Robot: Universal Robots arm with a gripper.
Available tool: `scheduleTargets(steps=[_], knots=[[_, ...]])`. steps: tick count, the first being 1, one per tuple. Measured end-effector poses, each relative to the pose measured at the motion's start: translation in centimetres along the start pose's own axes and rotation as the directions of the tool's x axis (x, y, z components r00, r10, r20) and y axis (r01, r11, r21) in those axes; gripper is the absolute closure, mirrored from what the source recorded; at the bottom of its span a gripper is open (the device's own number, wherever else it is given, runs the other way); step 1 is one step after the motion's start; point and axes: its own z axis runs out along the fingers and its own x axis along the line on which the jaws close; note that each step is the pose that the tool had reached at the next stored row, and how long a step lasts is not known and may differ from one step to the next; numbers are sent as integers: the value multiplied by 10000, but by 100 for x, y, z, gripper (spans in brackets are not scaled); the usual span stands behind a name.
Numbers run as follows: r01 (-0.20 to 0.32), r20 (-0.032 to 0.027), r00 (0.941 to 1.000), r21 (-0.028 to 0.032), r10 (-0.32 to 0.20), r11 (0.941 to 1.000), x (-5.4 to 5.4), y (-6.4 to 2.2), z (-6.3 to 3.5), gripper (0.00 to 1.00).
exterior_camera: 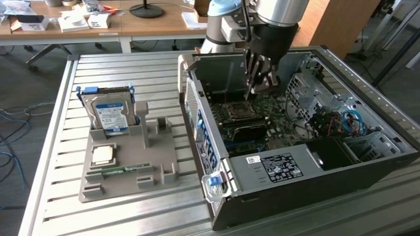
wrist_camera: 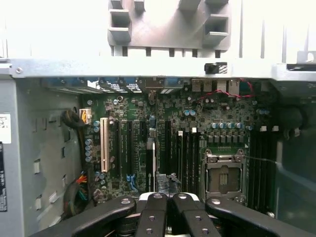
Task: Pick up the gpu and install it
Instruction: 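Press down on the gpu until it lock into place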
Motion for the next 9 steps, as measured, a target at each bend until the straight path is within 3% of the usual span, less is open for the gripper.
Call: scheduleTargets(steps=[5, 9], knots=[[1, 1, 10000, 0, -1, 10000, -1, -2, -21, 89], [-1, 0, 10000, -4, 1, 10000, -3, -84, -21, 89]])
